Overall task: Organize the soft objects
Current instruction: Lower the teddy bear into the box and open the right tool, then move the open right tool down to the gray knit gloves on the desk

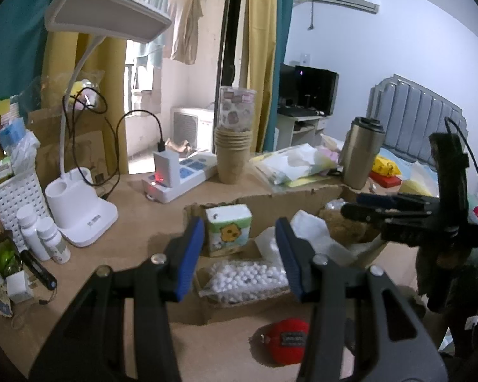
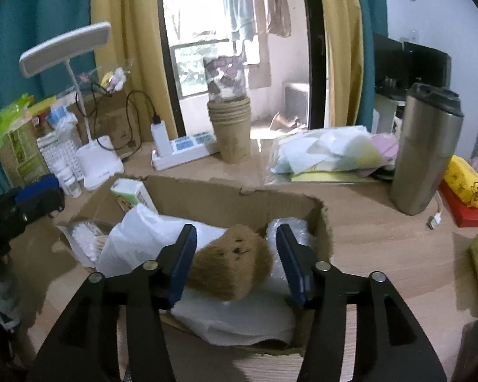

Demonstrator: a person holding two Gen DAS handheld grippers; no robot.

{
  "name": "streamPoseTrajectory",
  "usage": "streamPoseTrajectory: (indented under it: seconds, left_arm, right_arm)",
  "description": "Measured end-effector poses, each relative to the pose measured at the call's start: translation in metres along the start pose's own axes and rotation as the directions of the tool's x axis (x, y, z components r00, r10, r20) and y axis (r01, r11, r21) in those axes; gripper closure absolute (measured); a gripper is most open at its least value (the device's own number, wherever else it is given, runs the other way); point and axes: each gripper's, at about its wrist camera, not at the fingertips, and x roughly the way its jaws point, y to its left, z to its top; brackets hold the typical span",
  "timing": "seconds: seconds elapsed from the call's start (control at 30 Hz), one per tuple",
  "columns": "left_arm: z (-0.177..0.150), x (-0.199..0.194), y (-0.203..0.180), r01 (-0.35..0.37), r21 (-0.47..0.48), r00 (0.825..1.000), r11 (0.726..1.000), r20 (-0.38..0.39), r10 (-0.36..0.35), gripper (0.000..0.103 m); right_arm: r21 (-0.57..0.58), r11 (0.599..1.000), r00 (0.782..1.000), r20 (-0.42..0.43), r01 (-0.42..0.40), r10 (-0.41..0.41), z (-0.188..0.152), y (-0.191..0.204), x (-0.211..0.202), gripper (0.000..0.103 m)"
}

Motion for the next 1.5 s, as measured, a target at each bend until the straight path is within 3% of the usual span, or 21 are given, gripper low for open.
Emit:
streamPoseTrajectory:
  seconds: [0.47, 0.57, 0.93, 1.5]
  left_arm:
    - [0.0, -0.008, -0.005, 0.006, 0.008, 1.0, 1.0, 0.002, -0.006, 0.054]
    - [-0.001, -0.011, -0.014, -0.015, 0.038, 1.0, 0.999, 0.009, 0.015, 0.054]
    - [-0.007, -0.022, -0.032, 0.009, 0.074, 1.0, 0.997, 0.007, -0.009, 0.053]
    - [-0.032, -0.031, -0.048, 0.086, -0.004, 0.993, 0.996, -0.079, -0.086, 0.052]
  right_arm:
    - [0.023, 0.999, 0.999, 0.026, 0.027, -0.027, -0.002, -0.008, -0.025, 0.045]
    - [0.024, 0.999, 0.999, 0.035, 0.027, -0.028, -0.002, -0.008, -0.033, 0.045]
    - [0.024, 0.999, 0.998, 0.062, 0.025, -0.027, -0.008, -0.001, -0.063, 0.045]
    - [0.009, 1.0, 0.998, 0.065, 0.016, -0.016, -0.023, 0.011, -0.093, 0.045]
